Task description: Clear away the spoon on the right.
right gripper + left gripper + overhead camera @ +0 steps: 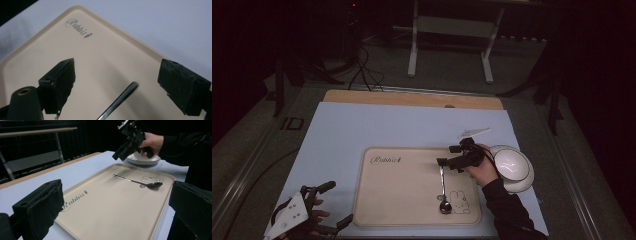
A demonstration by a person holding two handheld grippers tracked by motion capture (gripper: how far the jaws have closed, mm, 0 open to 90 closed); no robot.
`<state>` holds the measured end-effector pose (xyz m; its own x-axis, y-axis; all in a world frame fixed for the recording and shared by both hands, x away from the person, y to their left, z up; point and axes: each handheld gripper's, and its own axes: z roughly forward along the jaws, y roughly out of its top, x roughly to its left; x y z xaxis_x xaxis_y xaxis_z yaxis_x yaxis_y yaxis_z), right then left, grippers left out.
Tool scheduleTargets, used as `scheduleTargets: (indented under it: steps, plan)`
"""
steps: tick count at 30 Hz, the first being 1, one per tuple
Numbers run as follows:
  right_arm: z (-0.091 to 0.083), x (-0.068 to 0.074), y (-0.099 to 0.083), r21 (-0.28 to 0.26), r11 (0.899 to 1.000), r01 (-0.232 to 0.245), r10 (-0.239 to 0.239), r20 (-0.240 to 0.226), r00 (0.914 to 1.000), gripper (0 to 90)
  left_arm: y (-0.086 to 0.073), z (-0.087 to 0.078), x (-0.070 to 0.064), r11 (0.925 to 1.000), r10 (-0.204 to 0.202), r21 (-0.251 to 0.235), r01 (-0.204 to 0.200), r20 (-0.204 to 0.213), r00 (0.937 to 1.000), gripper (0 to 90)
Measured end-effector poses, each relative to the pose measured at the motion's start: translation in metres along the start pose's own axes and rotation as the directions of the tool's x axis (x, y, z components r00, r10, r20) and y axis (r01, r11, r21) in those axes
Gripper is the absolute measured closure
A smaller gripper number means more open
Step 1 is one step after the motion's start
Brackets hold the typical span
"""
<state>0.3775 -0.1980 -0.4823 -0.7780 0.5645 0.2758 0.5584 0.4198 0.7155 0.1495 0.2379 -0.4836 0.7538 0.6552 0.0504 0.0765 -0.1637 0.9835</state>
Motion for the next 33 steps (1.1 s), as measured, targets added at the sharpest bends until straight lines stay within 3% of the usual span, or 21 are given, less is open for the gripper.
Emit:
scheduleTargets:
  steps: [4, 15, 33]
  plan:
    - [-0.004, 0.005, -0.001, 0.003, 1.000, 0.015, -0.015, -0.005, 0.9999, 14.1, 0.000, 0.000, 0.000, 1.0000, 0.001, 0.001, -0.001, 0.002, 1.0000, 0.0]
    - [-0.025, 0.029, -0.004, -0.041, 0.997, 0.060, -0.058, 0.050, 0.9971, 14.4, 0.000, 0.000, -0.001, 1.0000, 0.000, 0.001, 0.000, 0.008, 1.0000, 0.0]
    - [-0.066, 0.049, -0.030, -0.110, 0.993, 0.052, -0.045, 0.071, 0.9964, 14.5, 0.000, 0.000, -0.002, 1.0000, 0.001, 0.005, -0.001, 0.008, 1.0000, 0.0]
